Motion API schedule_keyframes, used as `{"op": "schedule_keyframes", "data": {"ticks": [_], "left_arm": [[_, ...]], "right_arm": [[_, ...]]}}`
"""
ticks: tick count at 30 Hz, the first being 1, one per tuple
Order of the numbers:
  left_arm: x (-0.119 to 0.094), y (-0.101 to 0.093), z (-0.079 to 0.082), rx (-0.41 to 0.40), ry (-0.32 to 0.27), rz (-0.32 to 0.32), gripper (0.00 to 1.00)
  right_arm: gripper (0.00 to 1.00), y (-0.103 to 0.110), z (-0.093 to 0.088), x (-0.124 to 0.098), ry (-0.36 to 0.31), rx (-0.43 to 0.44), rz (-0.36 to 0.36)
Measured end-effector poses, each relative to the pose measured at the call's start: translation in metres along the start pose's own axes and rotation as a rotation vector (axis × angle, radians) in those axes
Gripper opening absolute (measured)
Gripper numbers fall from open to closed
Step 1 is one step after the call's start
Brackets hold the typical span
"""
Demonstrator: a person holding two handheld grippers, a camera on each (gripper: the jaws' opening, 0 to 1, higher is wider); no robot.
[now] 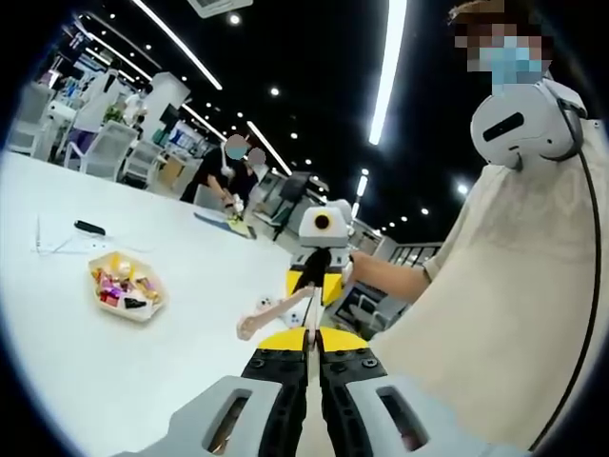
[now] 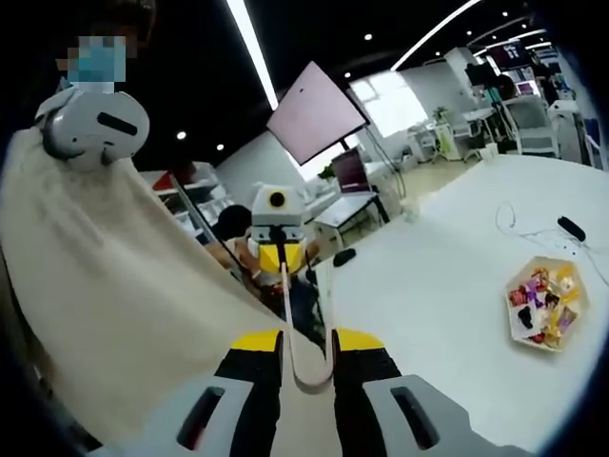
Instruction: Place the target food into the container with the food tongs after gripping and lifting it, then release it inside without dropping or visibly crushing the food.
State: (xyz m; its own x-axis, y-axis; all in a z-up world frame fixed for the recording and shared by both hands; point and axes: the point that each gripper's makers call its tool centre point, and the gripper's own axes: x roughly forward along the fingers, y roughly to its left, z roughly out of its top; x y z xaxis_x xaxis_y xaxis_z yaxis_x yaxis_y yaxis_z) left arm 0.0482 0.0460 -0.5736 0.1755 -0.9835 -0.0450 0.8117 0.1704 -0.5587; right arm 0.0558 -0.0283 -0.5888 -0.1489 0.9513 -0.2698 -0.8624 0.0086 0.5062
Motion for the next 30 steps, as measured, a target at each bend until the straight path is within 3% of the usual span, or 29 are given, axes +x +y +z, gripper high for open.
{"op": "schedule_keyframes", "data": {"ticks": [4,9,17,23,30], "left_arm": [[0.001,0.001,0.002,-0.012,-0.016,-0.004,0.0],[0.004,0.003,0.001,-0.008,-0.012,-0.001,0.0],[0.008,0.012,-0.006,-0.002,0.012,0.021,0.0],[0.017,0.029,-0.024,0.011,0.073,0.075,0.0],[0.02,0.042,-0.029,-0.028,0.067,0.101,0.0]], "right_arm": [[0.17,0.0,-0.004,0.001,0.031,-0.012,0.001],[0.17,-0.005,-0.02,0.005,0.127,-0.032,-0.017],[0.17,-0.017,-0.027,0.003,0.149,-0.016,-0.047],[0.17,-0.035,-0.046,0.003,0.231,-0.034,-0.1],[0.17,-0.049,-0.05,-0.003,0.23,-0.041,-0.114]]}}
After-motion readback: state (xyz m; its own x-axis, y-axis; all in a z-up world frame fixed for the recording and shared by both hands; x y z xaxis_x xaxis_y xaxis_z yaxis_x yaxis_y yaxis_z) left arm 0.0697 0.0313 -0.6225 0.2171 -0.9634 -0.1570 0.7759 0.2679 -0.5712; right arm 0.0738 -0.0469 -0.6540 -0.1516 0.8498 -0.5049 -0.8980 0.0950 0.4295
